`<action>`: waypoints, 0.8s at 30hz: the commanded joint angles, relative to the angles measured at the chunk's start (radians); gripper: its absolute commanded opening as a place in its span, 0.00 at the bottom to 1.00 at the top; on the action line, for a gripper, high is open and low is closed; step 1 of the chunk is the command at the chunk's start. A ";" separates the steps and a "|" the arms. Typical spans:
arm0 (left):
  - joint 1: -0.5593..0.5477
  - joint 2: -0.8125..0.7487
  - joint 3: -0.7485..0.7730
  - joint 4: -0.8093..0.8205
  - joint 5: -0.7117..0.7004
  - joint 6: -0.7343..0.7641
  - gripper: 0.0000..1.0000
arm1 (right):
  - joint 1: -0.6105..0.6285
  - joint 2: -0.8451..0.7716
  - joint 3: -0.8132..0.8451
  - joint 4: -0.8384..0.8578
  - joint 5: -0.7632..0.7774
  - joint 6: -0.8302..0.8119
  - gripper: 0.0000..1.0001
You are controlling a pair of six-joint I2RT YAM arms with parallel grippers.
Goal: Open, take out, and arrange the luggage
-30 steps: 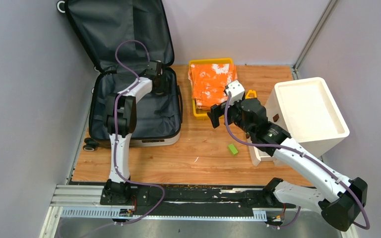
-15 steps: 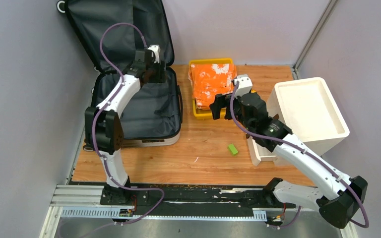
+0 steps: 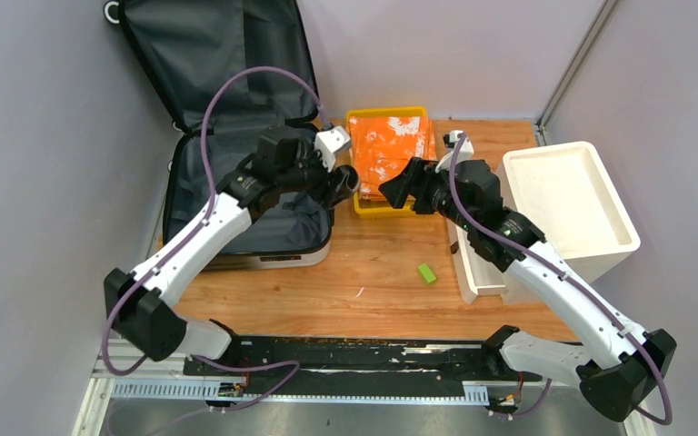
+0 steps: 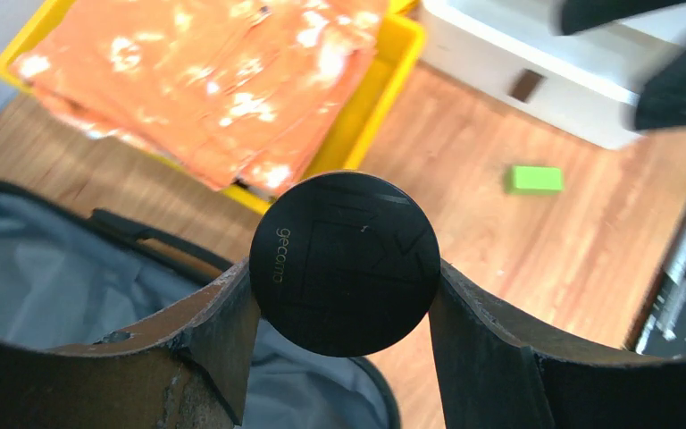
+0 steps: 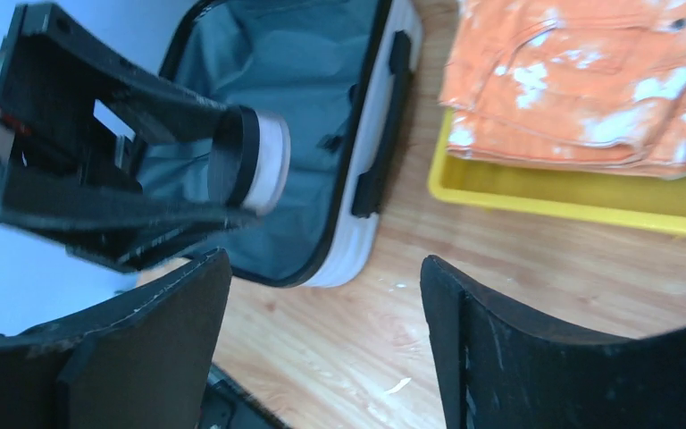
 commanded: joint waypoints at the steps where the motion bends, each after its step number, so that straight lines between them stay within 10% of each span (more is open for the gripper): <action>1: -0.027 -0.148 -0.103 0.108 0.158 0.079 0.41 | -0.009 -0.010 0.008 0.083 -0.133 0.156 0.76; 16: -0.049 -0.255 -0.230 0.096 0.316 0.131 0.40 | -0.010 0.079 -0.066 0.265 -0.467 0.305 0.70; 24: -0.051 -0.243 -0.229 0.063 0.335 0.160 0.39 | -0.010 0.161 -0.058 0.263 -0.518 0.341 0.44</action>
